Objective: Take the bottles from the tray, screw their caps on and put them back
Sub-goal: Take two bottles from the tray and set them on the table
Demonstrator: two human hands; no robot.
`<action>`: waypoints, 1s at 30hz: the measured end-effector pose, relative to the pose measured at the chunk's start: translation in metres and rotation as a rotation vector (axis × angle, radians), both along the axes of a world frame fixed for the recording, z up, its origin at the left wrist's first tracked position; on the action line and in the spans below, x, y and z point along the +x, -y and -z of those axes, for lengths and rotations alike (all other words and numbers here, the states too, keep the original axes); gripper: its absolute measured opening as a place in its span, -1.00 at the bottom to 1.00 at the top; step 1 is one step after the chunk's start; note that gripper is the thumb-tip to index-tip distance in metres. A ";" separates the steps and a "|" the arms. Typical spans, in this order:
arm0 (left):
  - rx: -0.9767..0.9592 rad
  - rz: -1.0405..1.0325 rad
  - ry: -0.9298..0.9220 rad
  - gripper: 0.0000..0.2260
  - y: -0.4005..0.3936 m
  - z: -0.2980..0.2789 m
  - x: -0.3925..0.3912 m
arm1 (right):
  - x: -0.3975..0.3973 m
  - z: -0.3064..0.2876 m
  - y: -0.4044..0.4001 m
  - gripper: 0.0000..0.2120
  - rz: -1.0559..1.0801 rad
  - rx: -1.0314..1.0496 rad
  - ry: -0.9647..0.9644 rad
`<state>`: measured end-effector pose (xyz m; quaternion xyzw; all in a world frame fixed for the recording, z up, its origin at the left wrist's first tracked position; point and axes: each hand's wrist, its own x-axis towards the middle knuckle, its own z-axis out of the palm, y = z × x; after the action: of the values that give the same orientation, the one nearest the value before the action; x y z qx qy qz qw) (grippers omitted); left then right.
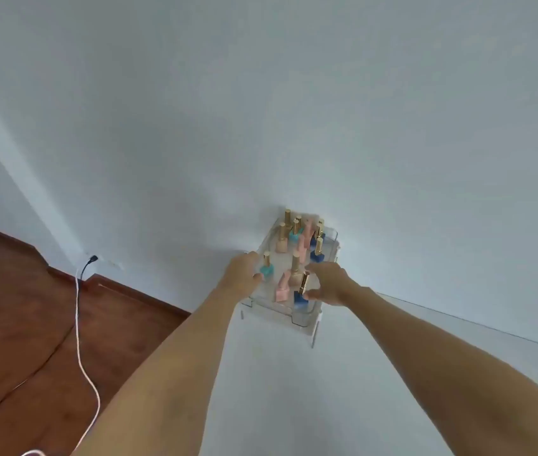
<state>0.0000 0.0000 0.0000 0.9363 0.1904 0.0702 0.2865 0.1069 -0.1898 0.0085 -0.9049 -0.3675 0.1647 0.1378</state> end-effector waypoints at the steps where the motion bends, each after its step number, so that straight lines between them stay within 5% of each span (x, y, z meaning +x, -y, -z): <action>1: -0.011 0.005 0.008 -0.66 -0.002 0.005 0.005 | 0.000 0.005 -0.005 -0.44 0.015 0.001 0.015; 11: 0.062 -0.046 0.054 -0.83 -0.001 0.038 0.046 | 0.005 0.031 -0.022 -0.52 0.089 0.081 0.007; 22: 0.048 -0.098 0.096 -0.87 0.004 0.034 0.045 | -0.002 0.028 -0.012 -0.83 0.069 0.068 0.057; 30: 0.024 -0.071 0.358 -0.91 0.022 -0.032 0.017 | -0.011 -0.026 0.041 -0.87 0.138 0.509 0.004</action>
<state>0.0168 -0.0219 0.0323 0.9050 0.1684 0.2479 0.3019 0.0957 -0.2306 0.0349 -0.8644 -0.3346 0.0556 0.3711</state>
